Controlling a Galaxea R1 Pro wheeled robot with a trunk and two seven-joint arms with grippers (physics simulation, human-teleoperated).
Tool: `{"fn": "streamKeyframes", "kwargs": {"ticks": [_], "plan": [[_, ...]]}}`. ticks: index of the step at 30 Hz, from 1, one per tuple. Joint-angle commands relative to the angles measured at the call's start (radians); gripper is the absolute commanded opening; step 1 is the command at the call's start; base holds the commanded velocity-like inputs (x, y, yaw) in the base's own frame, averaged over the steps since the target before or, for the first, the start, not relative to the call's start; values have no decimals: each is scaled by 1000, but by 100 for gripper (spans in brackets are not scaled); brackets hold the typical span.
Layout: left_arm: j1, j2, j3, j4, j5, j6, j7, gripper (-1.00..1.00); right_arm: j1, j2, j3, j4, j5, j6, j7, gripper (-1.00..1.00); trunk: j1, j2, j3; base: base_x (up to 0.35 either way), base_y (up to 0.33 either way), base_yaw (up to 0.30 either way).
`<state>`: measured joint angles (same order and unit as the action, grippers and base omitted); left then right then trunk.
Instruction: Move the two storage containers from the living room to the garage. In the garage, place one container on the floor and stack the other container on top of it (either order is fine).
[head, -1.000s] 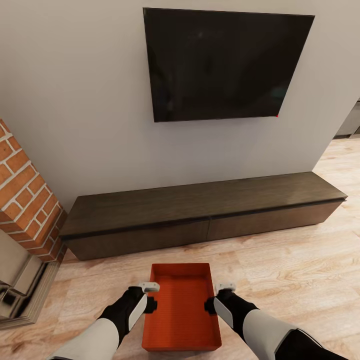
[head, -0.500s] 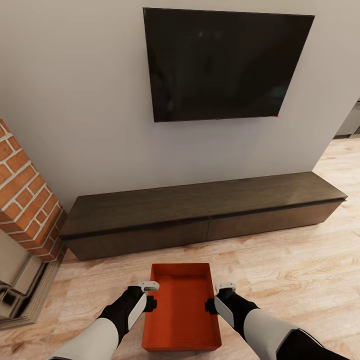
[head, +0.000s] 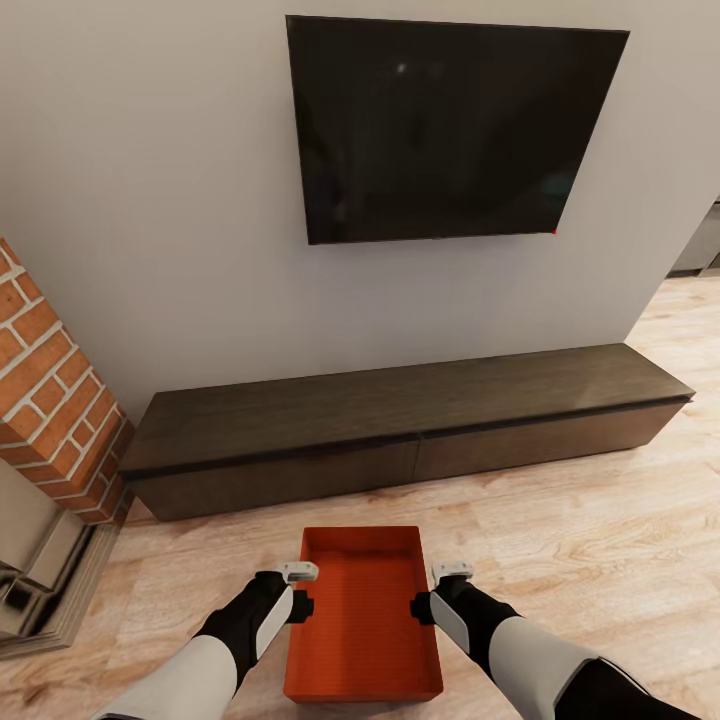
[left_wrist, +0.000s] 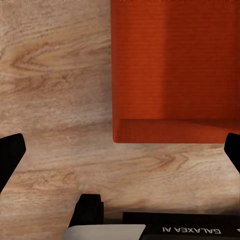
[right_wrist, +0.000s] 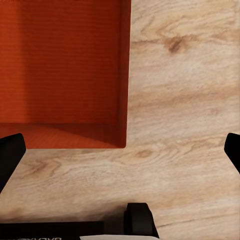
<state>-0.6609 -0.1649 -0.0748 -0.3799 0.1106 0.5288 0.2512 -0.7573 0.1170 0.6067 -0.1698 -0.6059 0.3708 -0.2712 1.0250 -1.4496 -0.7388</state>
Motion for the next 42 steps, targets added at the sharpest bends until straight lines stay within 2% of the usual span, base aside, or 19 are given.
{"fn": "streamKeyframes", "kwargs": {"ticks": [1,20,34,42], "plan": [[0,1,-8,-2,10,5,8,100,0,0,8,-2,-9,5,-6,100,0,0,-1,0,0,0],[0,-1,-7,-5,9,5,10,100,0,-11,8,-2,-8,6,-6,100,0,0,-1,0,55,0],[0,-1,-7,-5,9,4,8,100,0,-58,8,-28,-8,4,-6,100,0,0,-1,0,0,0],[0,-1,-7,-6,9,2,8,100,0,-60,8,-30,-8,4,-6,100,0,0,-1,0,0,0]]}}
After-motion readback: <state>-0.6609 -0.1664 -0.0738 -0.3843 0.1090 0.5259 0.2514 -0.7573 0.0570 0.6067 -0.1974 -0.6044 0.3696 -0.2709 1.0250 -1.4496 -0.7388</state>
